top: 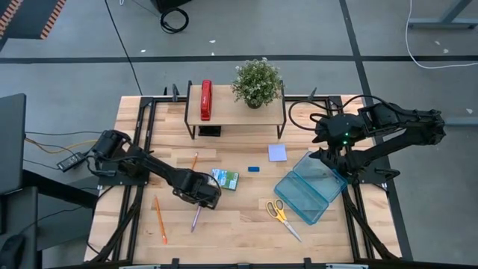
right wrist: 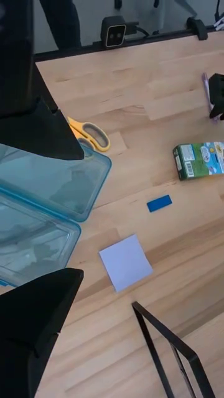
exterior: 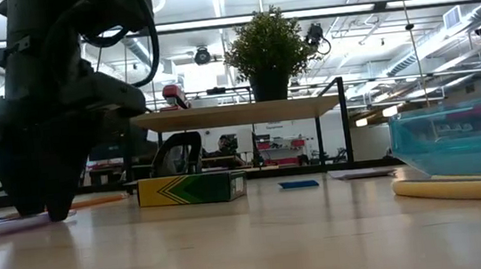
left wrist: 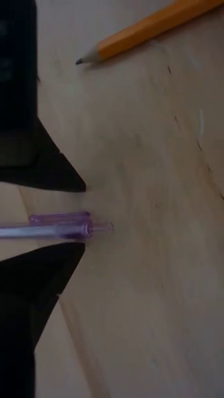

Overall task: Pack school essentials
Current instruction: Put the violet pen into the blue supply box

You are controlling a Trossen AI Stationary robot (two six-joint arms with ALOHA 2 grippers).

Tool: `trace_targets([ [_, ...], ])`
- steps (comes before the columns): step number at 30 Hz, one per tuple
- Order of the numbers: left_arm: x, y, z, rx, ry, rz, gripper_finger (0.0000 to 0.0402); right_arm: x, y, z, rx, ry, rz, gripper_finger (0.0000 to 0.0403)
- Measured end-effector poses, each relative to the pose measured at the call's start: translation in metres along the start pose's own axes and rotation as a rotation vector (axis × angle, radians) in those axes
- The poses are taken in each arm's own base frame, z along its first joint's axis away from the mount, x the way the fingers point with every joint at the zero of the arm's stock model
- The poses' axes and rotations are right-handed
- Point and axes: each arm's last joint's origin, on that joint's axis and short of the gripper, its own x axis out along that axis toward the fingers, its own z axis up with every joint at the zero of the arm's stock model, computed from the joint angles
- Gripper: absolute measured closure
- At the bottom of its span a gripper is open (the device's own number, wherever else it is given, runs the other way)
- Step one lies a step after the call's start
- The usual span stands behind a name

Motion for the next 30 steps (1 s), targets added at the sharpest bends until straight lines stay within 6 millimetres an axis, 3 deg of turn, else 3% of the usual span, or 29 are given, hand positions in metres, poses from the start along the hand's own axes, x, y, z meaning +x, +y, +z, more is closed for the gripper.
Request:
trace_targets([
  [7, 0.001, 0.002, 0.001, 0.059, 0.005, 0.014, 0.0365, 0.000, -0.001, 0.000, 0.000, -0.017, -0.030, 0.0095],
  [13, 0.000, 0.001, 0.005, 0.087, 0.007, 0.011, 0.0369, 0.000, -0.001, 0.001, 0.000, -0.021, -0.039, 0.0095],
  [18, -0.014, -0.009, 0.015, 0.138, -0.004, -0.004, 0.0354, 0.000, -0.001, 0.001, 0.001, -0.022, -0.040, 0.0095],
  [25, -0.059, -0.037, 0.031, 0.258, -0.055, -0.153, 0.0392, 0.000, -0.001, 0.000, 0.011, -0.023, -0.039, 0.0095],
  [30, -0.102, -0.062, 0.049, 0.401, -0.160, -0.274, 0.0400, -0.003, -0.002, -0.001, 0.062, -0.030, -0.028, 0.0095],
])
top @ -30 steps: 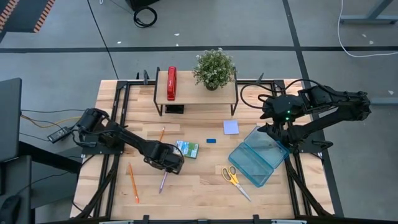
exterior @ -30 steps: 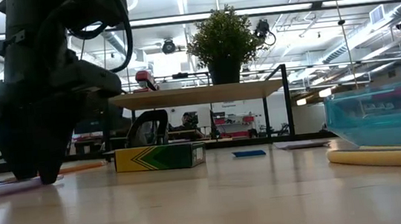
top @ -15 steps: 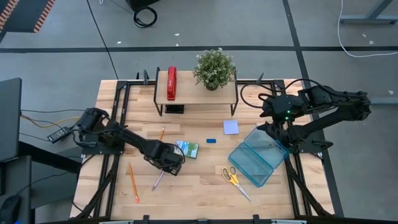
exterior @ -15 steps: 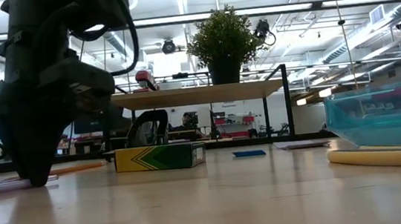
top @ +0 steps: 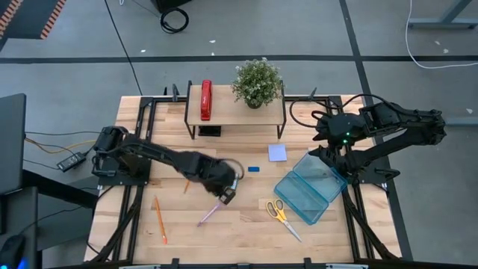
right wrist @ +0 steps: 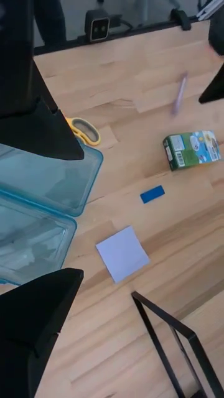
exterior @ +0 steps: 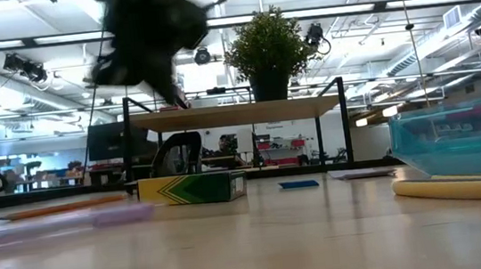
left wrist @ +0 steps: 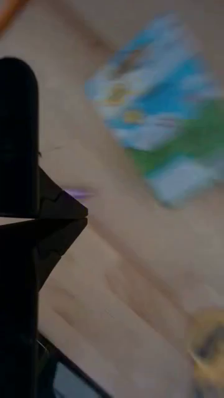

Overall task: Pack school essentials
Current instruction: Put the violet pen into the blue supply box

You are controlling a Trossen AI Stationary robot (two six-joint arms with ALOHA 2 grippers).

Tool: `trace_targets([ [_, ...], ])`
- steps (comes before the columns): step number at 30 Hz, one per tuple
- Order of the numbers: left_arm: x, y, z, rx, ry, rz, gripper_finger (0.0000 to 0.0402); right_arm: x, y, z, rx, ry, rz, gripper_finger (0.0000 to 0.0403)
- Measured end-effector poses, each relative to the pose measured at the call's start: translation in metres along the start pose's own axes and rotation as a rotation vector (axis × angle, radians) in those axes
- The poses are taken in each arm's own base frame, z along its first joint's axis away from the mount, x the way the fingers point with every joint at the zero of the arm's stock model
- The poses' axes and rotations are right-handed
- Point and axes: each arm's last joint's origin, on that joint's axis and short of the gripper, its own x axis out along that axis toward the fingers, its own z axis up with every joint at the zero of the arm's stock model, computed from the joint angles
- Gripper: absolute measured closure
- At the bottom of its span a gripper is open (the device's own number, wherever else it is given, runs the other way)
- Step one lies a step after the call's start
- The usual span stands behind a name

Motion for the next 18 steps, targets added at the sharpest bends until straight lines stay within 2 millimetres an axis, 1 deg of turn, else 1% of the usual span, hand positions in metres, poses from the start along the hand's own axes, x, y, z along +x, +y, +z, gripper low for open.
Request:
trace_targets([
  [4, -0.027, -0.011, 0.029, 0.087, -0.096, -0.067, 0.0396, -0.007, -0.002, -0.002, 0.064, -0.005, 0.027, 0.0095],
  [6, -0.036, -0.010, 0.035, 0.127, -0.096, -0.052, 0.0398, -0.012, -0.003, -0.003, 0.099, -0.011, 0.032, 0.0095],
  [8, -0.040, -0.007, 0.036, 0.176, -0.066, -0.031, 0.0399, -0.014, -0.005, -0.005, 0.125, -0.014, 0.036, 0.0095],
  [10, -0.039, -0.004, 0.031, 0.203, 0.008, -0.021, 0.0394, -0.017, -0.006, -0.007, 0.139, -0.019, 0.040, 0.0095],
  [12, -0.036, -0.003, 0.019, 0.219, 0.089, -0.003, 0.0372, -0.017, -0.007, -0.008, 0.144, -0.010, 0.031, 0.0095],
  [15, -0.026, -0.005, 0.000, 0.246, 0.141, 0.017, 0.0323, -0.017, -0.009, -0.010, 0.143, -0.006, 0.007, 0.0095],
  [18, -0.016, -0.008, -0.014, 0.213, 0.149, 0.024, 0.0269, -0.017, -0.009, -0.009, 0.143, -0.017, -0.010, 0.0095],
])
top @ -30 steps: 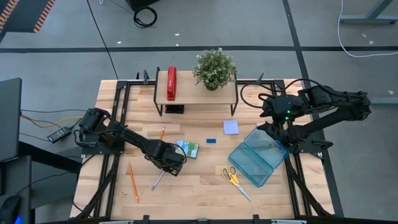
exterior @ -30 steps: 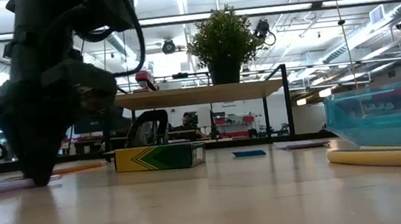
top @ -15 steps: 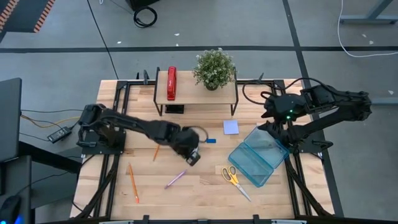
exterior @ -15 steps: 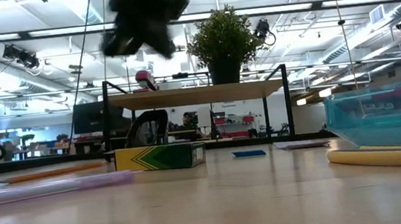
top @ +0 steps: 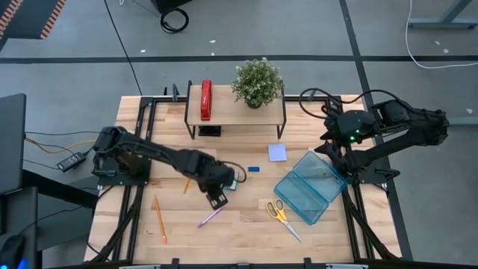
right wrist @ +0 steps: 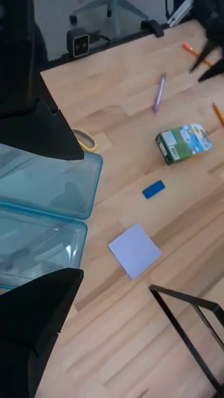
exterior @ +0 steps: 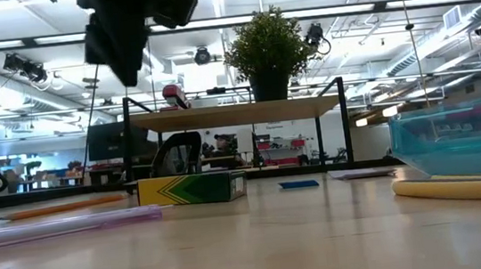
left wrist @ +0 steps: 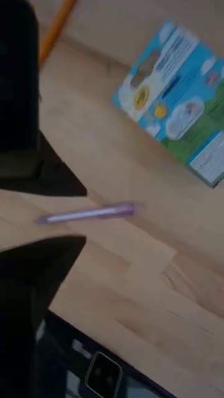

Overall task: Pack school essentials
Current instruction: Put the violet pen into the blue supply box

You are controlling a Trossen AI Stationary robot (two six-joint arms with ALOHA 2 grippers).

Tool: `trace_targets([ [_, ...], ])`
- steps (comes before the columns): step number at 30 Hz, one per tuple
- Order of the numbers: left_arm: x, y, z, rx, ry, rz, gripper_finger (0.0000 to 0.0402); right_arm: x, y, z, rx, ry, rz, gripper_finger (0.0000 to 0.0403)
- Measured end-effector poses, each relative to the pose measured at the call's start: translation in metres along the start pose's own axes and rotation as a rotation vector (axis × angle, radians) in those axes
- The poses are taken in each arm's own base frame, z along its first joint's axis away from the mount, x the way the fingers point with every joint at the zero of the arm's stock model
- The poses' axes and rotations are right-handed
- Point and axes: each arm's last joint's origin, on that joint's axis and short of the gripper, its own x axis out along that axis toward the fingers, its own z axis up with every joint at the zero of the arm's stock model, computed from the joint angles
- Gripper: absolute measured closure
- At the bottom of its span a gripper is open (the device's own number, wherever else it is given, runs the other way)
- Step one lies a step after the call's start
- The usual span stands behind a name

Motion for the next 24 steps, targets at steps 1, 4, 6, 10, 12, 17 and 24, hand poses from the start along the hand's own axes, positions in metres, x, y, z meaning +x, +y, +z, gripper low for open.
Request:
trace_targets([
  [1, 0.005, -0.003, -0.002, -0.016, -0.005, -0.011, 0.0253, 0.000, 0.000, 0.000, 0.000, -0.004, -0.004, 0.0095],
  [4, 0.026, -0.007, -0.009, -0.077, -0.014, -0.033, 0.0216, 0.000, 0.000, 0.000, -0.020, -0.006, -0.007, 0.0095],
  [6, 0.040, -0.010, -0.010, -0.114, -0.037, -0.072, 0.0201, 0.000, 0.000, 0.000, -0.053, -0.006, -0.008, 0.0095],
  [10, 0.073, -0.008, -0.015, -0.187, -0.015, -0.053, 0.0192, 0.000, -0.001, -0.001, -0.127, 0.004, -0.016, 0.0095],
  [12, 0.087, -0.007, -0.016, -0.197, 0.004, -0.033, 0.0196, 0.000, -0.002, -0.001, -0.154, 0.011, -0.021, 0.0095],
  [17, 0.115, -0.010, -0.011, -0.209, 0.018, -0.041, 0.0212, 0.000, -0.004, -0.004, -0.173, 0.044, -0.037, 0.0095],
  [24, 0.133, -0.004, -0.013, -0.212, 0.080, 0.044, 0.0250, -0.001, -0.005, -0.008, -0.121, 0.098, -0.015, 0.0095],
])
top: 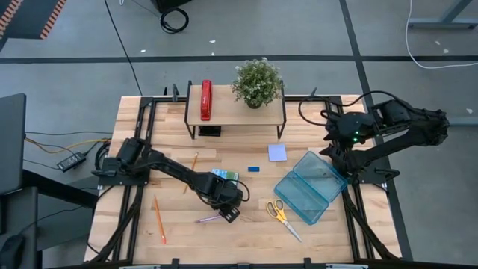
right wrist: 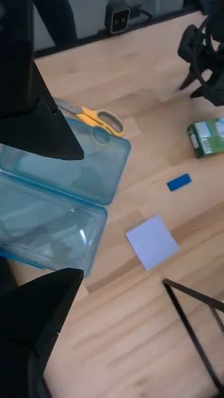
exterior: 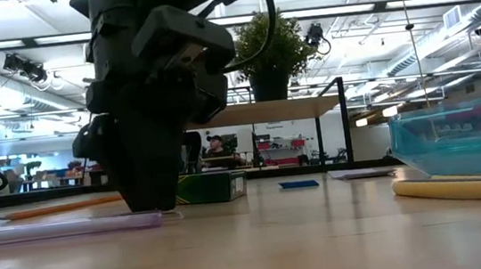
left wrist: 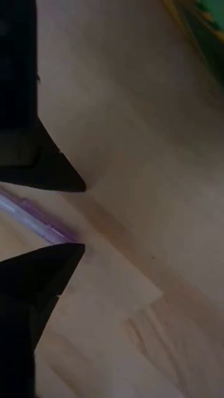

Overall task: Pack school essentials
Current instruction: Put the violet pen into the blue supply box

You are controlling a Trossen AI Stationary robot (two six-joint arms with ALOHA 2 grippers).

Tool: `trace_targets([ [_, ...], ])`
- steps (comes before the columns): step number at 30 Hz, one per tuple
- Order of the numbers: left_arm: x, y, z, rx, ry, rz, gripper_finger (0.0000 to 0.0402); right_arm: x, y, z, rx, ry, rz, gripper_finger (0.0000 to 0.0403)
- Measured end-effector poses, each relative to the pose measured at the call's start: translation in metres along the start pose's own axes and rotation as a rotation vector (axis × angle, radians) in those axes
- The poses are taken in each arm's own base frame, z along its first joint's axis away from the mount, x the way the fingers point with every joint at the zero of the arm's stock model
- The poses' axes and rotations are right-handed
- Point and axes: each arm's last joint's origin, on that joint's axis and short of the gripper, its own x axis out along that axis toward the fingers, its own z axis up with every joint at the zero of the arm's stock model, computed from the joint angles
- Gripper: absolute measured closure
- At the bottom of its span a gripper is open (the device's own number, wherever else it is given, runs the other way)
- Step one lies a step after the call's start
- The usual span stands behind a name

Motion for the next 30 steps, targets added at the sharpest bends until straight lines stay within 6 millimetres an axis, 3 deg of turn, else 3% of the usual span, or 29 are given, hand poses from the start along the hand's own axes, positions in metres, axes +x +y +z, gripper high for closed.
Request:
trace_targets([
  [7, -0.002, 0.002, 0.000, 0.120, -0.007, 0.005, 0.0286, -0.001, -0.001, -0.002, 0.023, 0.018, 0.009, 0.0095],
  [13, -0.030, 0.003, 0.001, 0.227, -0.050, -0.027, 0.0273, -0.001, -0.001, -0.002, 0.023, 0.018, 0.010, 0.0095],
  [18, -0.061, -0.008, -0.008, 0.394, -0.131, -0.103, 0.0249, -0.001, -0.001, -0.002, 0.024, 0.018, 0.009, 0.0095],
  [24, -0.064, -0.019, -0.033, 0.585, -0.202, -0.057, 0.0229, -0.001, -0.001, -0.002, 0.035, 0.018, 0.009, 0.0095],
  [30, -0.048, -0.024, -0.062, 0.696, -0.249, 0.045, 0.0225, -0.001, -0.001, -0.002, 0.025, 0.015, 0.005, 0.0095],
])
